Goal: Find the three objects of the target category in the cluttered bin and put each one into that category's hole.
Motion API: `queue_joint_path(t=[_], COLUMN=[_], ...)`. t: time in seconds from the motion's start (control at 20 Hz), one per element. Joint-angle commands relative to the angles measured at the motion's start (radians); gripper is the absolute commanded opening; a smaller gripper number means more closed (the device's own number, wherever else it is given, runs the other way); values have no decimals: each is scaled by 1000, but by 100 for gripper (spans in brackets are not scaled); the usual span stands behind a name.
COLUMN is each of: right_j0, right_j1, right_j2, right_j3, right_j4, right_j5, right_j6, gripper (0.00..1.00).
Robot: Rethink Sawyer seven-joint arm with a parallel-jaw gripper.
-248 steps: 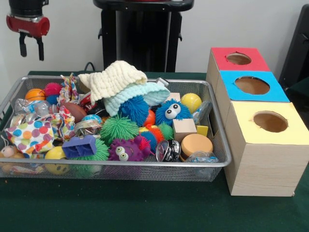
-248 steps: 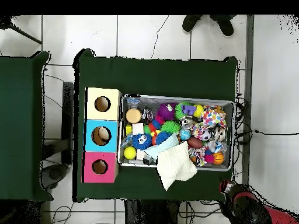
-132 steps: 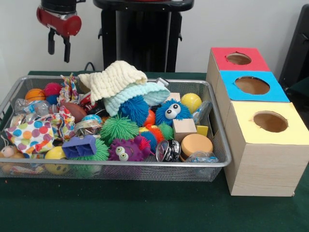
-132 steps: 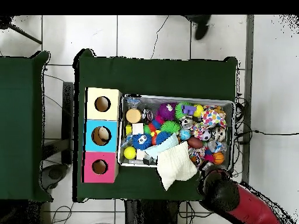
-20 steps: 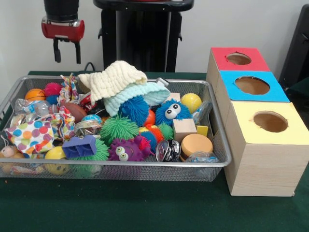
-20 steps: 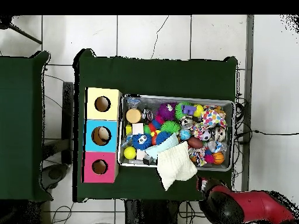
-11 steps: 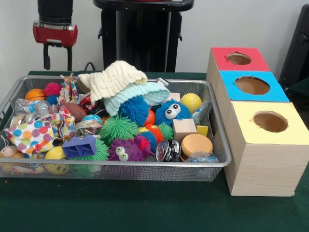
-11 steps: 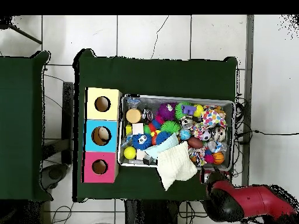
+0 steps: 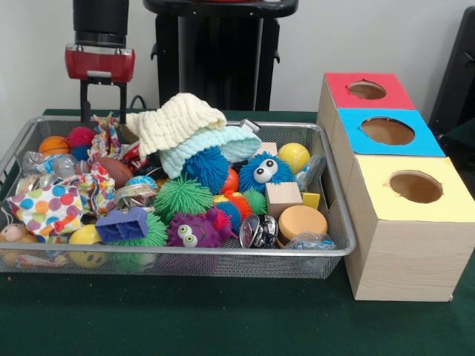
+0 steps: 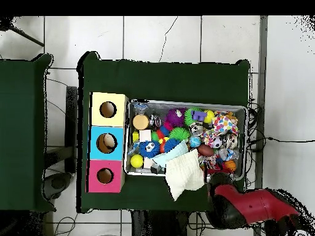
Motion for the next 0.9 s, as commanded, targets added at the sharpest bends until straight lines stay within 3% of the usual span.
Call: queue_joint_path(t=[0.05,0.4,0.65,0.9], right_j0=[40,53,-39,-64], right_j1=[68,106,87,99], right_j2=[-124,-168,-63,-46], right_j3=[-116,-136,-92,-89], right_j4=[5,9,-3,-2], right_j5=[-75,-134,-62,-53], right_j6=[94,76,69,61], gripper=[100,100,100,100])
